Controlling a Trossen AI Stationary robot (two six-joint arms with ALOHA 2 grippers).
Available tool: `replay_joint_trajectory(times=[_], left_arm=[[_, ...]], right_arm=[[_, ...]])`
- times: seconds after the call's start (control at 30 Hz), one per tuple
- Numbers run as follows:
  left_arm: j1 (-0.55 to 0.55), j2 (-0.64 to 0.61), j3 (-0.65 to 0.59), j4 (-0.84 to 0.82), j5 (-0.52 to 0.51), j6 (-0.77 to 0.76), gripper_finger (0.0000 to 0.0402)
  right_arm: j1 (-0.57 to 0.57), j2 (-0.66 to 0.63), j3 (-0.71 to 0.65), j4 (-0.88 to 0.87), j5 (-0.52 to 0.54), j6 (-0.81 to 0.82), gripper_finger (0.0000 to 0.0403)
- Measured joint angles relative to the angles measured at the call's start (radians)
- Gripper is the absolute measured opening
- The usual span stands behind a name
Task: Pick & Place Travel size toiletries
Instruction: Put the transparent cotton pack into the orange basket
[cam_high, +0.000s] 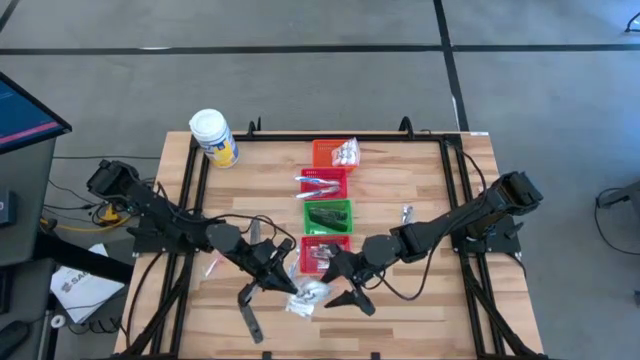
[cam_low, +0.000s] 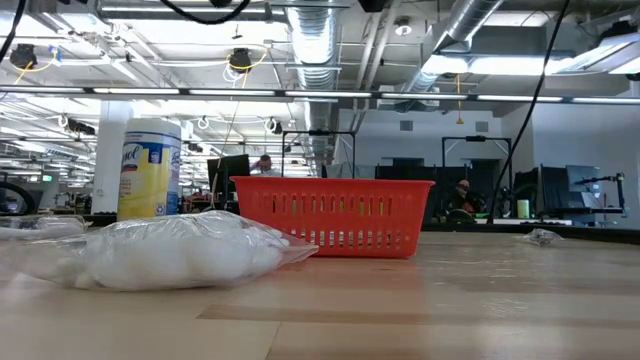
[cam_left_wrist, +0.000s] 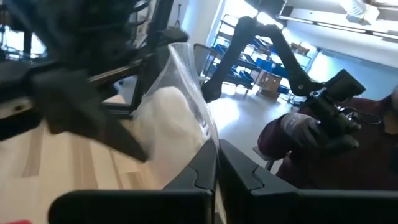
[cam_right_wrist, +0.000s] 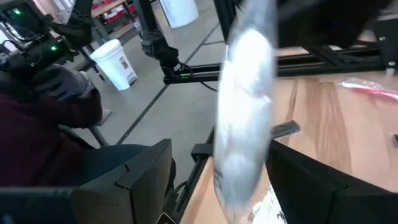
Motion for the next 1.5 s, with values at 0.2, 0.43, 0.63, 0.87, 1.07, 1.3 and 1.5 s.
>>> replay_joint_trajectory(times=[0.2,0.43,0.63,0.87,1.07,1.3,1.5], left_arm=[[-0.015,0.0,0.006,-0.002,-0.021,0.009,0.0],[-0.015,0.0,0.006,-0.002,-0.05,0.01,0.0],[-0.015,0.0,0.006,-0.002,-0.076,0.032,0.0],[-0.015,0.0,0.006,-0.002,-0.076,0.032,0.0],[-0.019,0.0,0.006,0.0,-0.077,0.031,0.0007],[-0.034,-0.033,0.005,-0.003,-0.08,-0.006,0.0051],[-0.105,-0.146,-0.028,-0.003,-0.198,0.057,0.012]], right_arm=[[-0.001,0.0,0.0,-0.004,0.018,0.002,0.0245],[-0.001,0.0,0.0,-0.003,0.028,0.001,0.0214],[-0.001,0.0,0.0,-0.006,0.029,-0.009,0.0177],[-0.001,0.0,0.0,-0.01,0.029,-0.035,0.0088],[-0.003,0.0,0.0,0.001,0.037,-0.041,0.0014],[-0.001,0.0,0.0,0.0,0.073,-0.044,0.0011],[0.001,0.0,0.0,-0.017,0.073,-0.044,0.0014]])
